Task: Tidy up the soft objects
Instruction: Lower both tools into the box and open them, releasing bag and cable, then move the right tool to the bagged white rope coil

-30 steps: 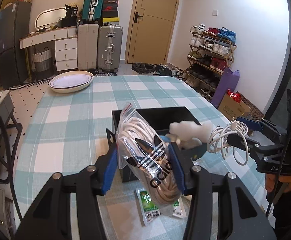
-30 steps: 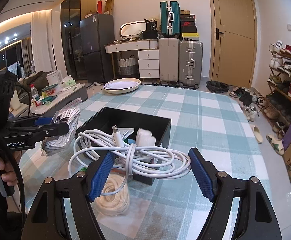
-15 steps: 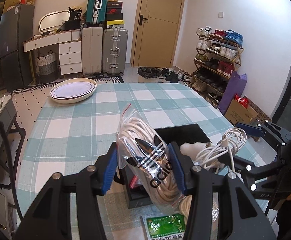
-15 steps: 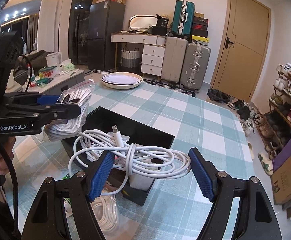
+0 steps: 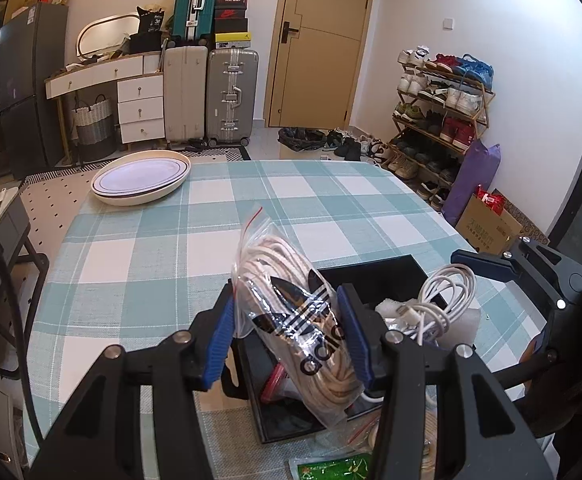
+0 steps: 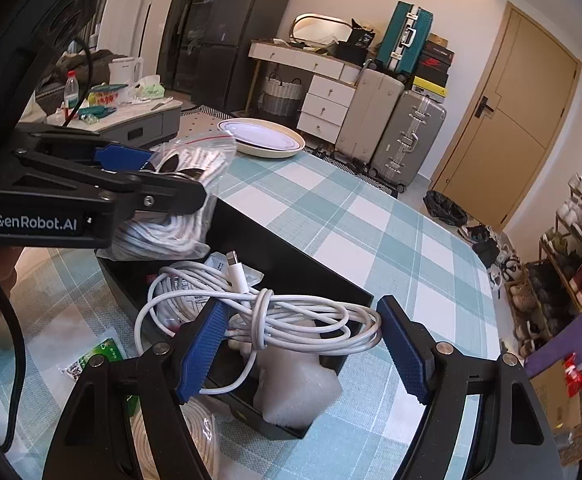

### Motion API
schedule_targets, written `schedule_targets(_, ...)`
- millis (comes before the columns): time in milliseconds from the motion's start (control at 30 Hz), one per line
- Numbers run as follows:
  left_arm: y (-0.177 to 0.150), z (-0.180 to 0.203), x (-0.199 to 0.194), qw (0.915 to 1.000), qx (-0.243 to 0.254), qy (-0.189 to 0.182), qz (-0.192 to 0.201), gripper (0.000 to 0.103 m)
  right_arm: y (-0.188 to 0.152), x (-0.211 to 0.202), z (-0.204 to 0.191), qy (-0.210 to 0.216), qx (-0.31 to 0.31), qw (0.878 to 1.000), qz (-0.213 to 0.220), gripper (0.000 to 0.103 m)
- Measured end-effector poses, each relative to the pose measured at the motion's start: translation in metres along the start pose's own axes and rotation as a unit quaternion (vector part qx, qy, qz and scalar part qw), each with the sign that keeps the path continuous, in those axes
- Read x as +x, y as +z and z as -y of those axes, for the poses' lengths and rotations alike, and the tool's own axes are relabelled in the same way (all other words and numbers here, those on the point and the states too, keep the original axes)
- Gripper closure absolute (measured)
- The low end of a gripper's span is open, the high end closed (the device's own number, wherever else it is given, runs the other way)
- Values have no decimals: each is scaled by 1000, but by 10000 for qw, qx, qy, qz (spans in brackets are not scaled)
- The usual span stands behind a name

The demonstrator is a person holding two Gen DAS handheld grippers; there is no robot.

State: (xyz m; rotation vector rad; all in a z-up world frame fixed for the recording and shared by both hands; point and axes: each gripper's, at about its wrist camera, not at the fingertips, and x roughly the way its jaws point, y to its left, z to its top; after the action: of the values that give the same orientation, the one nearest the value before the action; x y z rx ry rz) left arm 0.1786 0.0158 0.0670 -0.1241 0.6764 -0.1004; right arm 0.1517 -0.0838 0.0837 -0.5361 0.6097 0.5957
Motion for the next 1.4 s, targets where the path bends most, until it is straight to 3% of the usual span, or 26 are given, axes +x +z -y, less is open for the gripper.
schedule_targets(200, -4, 6, 12, 9999, 112, -12, -118, 54, -1, 9, -2, 31, -95, 9999, -78, 23)
schedule_targets(333, -4, 10, 15, 9997, 167, -49, -148, 53, -5, 4, 1, 62, -29, 10000, 33, 7)
schedule_targets(600, -8, 17, 17, 9993, 297, -90, -204, 47, -9, -11, 14, 59, 207, 9997, 133, 6)
schedule_targets(767, -10, 17, 7, 9993, 318, -42, -186, 29, -18, -22, 23, 42, 488, 9986, 196, 5)
schedule_targets(833, -12, 15, -1, 9995, 297, 0, -98, 11, -23, -28, 27, 79, 665, 9975, 236, 3)
schedule_targets(933, -17, 13, -14, 9997, 254, 2, 24, 0, -32, -37, 32, 114, 953, 9949, 303, 1)
schedule_targets(1400, -63, 10, -49, 9995, 146, 269, 111, 0, -81, -59, 26, 434, 1789, 9827, 184, 1)
